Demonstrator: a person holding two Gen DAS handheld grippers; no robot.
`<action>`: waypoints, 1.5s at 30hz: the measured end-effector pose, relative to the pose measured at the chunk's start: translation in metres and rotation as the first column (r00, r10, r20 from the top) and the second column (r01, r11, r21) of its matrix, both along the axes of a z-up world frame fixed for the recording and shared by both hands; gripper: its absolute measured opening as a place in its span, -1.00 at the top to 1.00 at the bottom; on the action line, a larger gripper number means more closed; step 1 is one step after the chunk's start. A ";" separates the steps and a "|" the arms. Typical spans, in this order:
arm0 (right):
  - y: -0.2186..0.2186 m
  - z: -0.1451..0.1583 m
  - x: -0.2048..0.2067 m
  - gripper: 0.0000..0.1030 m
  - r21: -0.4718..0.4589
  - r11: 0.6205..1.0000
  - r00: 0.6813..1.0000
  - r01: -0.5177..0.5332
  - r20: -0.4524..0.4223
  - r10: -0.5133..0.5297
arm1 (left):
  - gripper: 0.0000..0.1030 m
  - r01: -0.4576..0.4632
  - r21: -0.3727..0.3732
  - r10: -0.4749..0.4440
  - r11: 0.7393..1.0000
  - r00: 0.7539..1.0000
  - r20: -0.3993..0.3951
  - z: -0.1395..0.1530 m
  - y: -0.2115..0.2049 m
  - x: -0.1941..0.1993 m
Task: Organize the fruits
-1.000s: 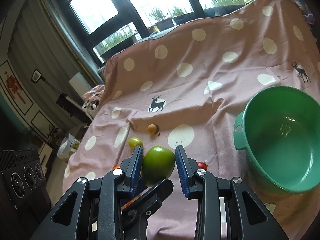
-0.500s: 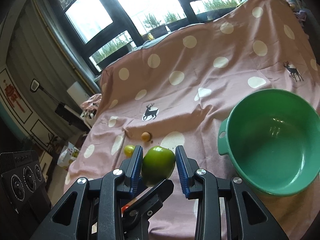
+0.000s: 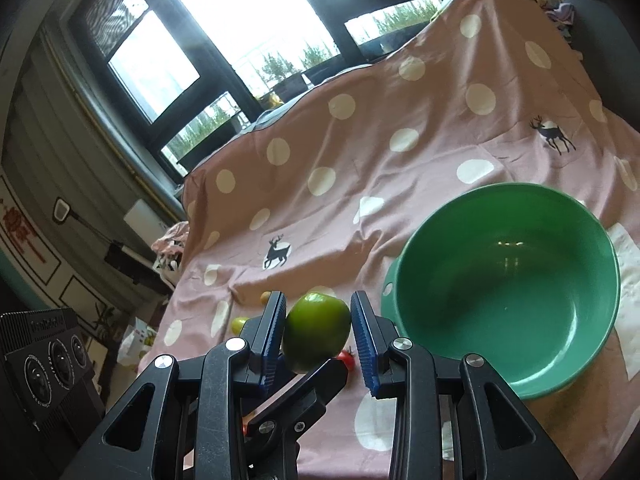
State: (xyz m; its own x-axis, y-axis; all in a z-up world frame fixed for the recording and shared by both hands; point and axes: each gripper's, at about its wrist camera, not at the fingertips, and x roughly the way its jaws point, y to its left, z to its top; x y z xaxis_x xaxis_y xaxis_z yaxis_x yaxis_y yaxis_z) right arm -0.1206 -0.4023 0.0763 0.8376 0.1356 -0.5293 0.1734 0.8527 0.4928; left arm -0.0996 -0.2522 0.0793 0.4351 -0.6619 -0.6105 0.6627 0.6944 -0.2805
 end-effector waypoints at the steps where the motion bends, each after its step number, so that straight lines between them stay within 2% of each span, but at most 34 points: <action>1: -0.003 0.000 -0.002 0.30 0.004 1.000 1.000 0.009 0.002 -0.009 | 0.45 0.009 0.001 -0.009 1.000 1.000 0.001 0.000 -0.003 -0.001; 11: -0.035 -0.006 -0.012 0.30 0.038 0.994 0.995 0.101 -0.012 -0.101 | 0.45 0.099 0.025 -0.099 0.995 0.995 -0.018 -0.006 -0.041 0.001; 23: -0.070 -0.024 -0.016 0.30 0.070 0.977 0.978 0.202 -0.075 -0.196 | 0.45 0.206 0.042 -0.202 0.978 0.976 -0.076 -0.025 -0.076 0.011; 29: -0.080 -0.034 -0.015 0.30 0.089 0.969 0.969 0.230 -0.108 -0.220 | 0.45 0.233 0.042 -0.227 0.972 0.967 -0.112 -0.034 -0.087 0.017; 45: -0.089 -0.048 -0.011 0.30 0.070 0.953 0.942 0.295 -0.191 -0.277 | 0.45 0.272 0.022 -0.263 0.962 0.945 -0.195 -0.052 -0.100 0.028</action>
State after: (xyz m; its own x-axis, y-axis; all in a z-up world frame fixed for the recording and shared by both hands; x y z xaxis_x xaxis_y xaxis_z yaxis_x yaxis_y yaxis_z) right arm -0.1316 -0.4910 0.0284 0.7423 -0.0384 -0.6689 0.4949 0.7044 0.5088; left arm -0.0718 -0.3517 0.0272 0.1198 -0.7061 -0.6979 0.7643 0.5143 -0.3891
